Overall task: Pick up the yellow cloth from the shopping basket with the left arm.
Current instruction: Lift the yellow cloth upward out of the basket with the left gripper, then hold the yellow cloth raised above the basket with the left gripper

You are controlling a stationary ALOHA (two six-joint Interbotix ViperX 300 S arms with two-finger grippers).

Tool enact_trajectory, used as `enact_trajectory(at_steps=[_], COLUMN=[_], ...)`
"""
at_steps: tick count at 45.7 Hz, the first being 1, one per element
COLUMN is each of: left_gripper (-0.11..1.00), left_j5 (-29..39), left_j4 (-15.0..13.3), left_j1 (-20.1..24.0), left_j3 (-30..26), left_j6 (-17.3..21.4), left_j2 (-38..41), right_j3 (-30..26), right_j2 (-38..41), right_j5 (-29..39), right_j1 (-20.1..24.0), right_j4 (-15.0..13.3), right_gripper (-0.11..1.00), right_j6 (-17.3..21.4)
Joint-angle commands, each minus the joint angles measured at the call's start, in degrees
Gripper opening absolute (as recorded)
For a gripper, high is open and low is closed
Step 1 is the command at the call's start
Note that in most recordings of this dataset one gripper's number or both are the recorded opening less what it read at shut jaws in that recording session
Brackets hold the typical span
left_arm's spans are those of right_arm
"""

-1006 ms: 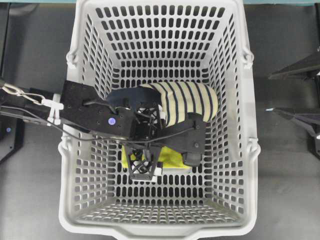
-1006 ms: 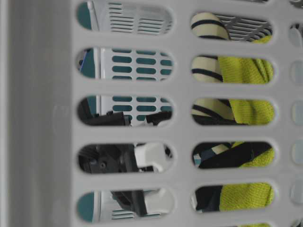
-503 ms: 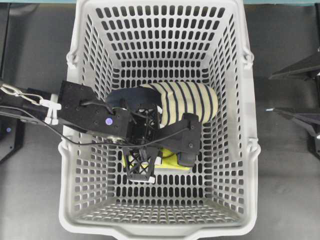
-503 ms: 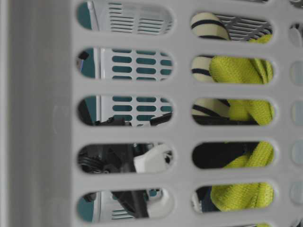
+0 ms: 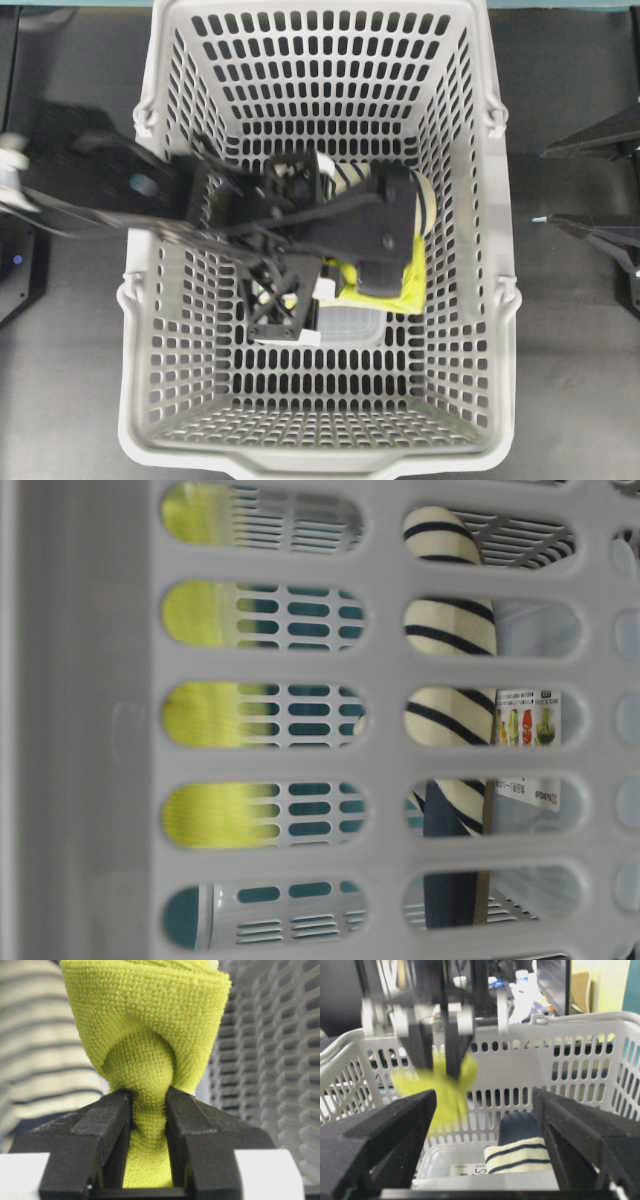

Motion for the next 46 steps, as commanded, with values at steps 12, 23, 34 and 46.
enact_trajectory(at_steps=[12,23,34,46], left_gripper=[0.2,0.2,0.2,0.2], left_j5=[12.9,16.3,16.3,17.6], left_j4=[0.2,0.2,0.2,0.2], left_j1=[1.0,1.4,1.3,1.4], left_j3=[-14.3,-14.4,-14.5,-14.9], left_j6=[-0.2,-0.3,-0.3,-0.2], left_j2=[-3.1,-1.8,-0.6,0.2], right_j3=[-1.1,-1.1,-1.2,-1.2], right_j2=[0.3,0.3,-0.3,-0.4], right_j5=[-0.4,-0.6,-0.8,-0.8], right_j1=[-0.1,-0.1,-0.1,-0.1], right_j4=[0.1,0.1,0.1,0.2], right_gripper=[0.74,0.74,0.74,0.74], right_j6=[0.0,0.1,0.1,0.0])
